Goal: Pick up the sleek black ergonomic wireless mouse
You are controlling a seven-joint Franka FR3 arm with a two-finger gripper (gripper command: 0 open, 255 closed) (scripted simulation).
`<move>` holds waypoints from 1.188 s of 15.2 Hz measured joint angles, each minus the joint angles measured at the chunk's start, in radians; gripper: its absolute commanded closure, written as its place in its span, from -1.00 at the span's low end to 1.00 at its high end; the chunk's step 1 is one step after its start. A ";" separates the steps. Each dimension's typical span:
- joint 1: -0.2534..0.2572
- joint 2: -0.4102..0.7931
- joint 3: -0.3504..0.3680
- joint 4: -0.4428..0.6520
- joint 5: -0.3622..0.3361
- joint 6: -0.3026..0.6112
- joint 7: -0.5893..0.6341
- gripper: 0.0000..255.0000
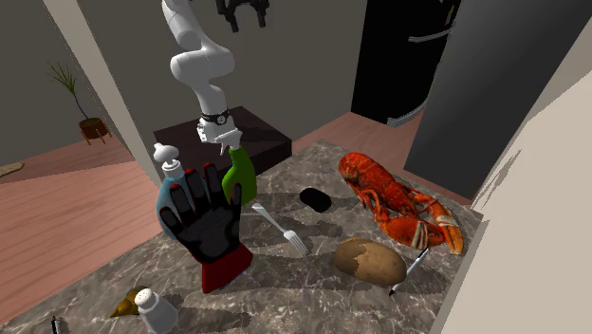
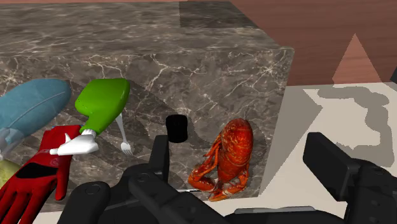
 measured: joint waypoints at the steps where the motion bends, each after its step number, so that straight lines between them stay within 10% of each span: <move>1: 0.000 0.000 0.000 0.000 0.000 0.000 0.000 -1.00; 18: -0.025 0.444 0.048 -0.056 -0.040 0.460 0.029 -1.00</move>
